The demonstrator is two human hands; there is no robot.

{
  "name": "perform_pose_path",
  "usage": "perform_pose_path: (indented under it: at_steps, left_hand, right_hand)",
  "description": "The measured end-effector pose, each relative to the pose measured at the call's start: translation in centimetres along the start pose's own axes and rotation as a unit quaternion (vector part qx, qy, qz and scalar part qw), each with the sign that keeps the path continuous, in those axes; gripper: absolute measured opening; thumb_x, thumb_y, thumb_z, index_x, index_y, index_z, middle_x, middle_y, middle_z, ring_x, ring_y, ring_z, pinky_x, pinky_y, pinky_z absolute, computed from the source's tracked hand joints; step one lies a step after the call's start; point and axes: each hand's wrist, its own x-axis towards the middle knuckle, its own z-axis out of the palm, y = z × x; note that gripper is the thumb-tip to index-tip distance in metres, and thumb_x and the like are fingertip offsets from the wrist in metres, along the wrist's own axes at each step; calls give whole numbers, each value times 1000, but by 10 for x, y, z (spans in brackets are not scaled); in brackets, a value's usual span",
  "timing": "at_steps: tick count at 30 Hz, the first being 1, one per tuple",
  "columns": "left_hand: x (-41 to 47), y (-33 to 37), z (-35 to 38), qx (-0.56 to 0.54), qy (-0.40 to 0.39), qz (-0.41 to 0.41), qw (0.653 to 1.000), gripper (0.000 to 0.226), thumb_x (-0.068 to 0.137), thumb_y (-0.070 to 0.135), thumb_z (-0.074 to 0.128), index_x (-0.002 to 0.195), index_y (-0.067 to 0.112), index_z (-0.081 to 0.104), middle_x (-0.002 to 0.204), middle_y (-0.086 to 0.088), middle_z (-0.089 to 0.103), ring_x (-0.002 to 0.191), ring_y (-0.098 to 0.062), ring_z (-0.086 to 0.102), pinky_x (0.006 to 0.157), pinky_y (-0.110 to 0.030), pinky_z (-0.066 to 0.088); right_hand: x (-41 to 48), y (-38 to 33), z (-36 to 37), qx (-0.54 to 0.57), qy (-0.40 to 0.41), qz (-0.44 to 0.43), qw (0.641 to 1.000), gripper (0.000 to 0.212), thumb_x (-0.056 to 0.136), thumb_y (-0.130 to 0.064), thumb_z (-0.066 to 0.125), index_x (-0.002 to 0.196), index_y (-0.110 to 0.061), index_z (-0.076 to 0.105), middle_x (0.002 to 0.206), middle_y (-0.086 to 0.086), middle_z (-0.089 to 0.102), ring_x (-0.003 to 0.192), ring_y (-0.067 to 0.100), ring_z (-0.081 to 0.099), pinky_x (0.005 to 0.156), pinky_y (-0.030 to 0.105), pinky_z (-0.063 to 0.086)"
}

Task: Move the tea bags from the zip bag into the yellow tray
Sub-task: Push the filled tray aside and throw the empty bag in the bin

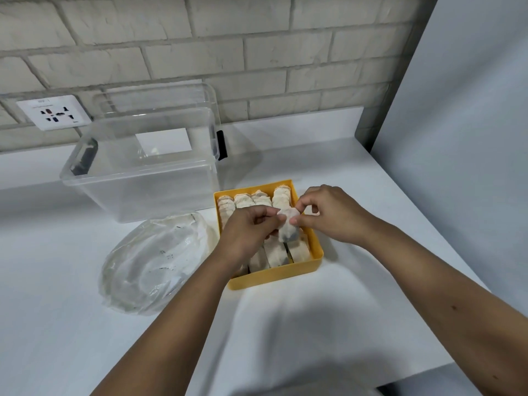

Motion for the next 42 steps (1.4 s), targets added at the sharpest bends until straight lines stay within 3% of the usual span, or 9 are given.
perform_pose_path:
  at_steps: [4,9,16,21,26,29,31,35,42]
  left_hand:
    - [0,-9,14,157,13,38,987,9,89,35,72,89,27,75,84,10,73,79,-8,65,80,-27,48]
    - [-3,-22,32,372,31,90,924,23,88,49,65,86,29,76,88,11,75,89,-13,64,101,-41,37]
    - [-3,-28,33,449,44,110,886,25,89,48,61,95,30,76,103,8,72,105,-18,59,95,-38,34]
    - [-11,-40,15,363,152,145,908,40,88,38,67,125,22,65,131,-3,57,121,-27,48,102,-42,40]
    - [-26,-51,-6,290,174,68,939,54,99,18,52,150,13,38,157,-12,32,144,-29,26,116,-39,27]
    - [-25,-58,-13,262,168,61,949,52,99,15,45,150,13,37,150,-11,43,138,-29,39,113,-42,36]
    - [-27,-59,-14,228,166,35,959,45,102,15,40,147,16,40,138,-1,55,123,-21,52,99,-31,42]
    - [-30,-58,-16,168,170,-60,969,37,107,19,32,140,9,47,127,11,53,120,-23,55,83,-22,35]
    - [-14,-56,-11,86,149,-63,983,37,104,18,38,134,25,59,117,8,66,106,-15,61,91,-28,45]
  right_hand:
    - [-15,9,2,-18,-8,14,1000,17,85,-41,69,91,-25,71,101,-6,57,100,13,41,81,27,34]
    - [-26,19,18,-97,-60,32,993,24,87,-45,66,96,-25,72,99,-4,47,105,18,38,89,30,40]
    - [-22,20,35,-165,-55,28,984,32,87,-50,62,108,-27,70,106,-2,46,108,21,37,88,31,40]
    - [-24,27,50,-92,49,53,993,41,82,-47,69,115,-27,55,119,-3,48,112,18,38,92,31,41]
    - [-32,31,73,93,128,106,982,46,98,-37,51,140,-24,42,136,-4,49,124,16,42,101,31,39]
    - [-33,32,83,187,115,165,961,44,102,-32,42,146,-23,39,141,-3,50,128,16,47,103,30,40]
    - [-34,35,87,263,112,189,939,41,103,-32,39,143,-23,45,140,-4,52,128,15,49,103,25,38]
    - [-37,41,93,330,114,183,919,39,103,-39,36,135,-28,55,130,-9,61,119,12,56,101,30,45]
    - [-34,52,84,339,147,208,906,37,104,-37,34,130,-30,59,123,-10,64,112,12,60,100,32,48]
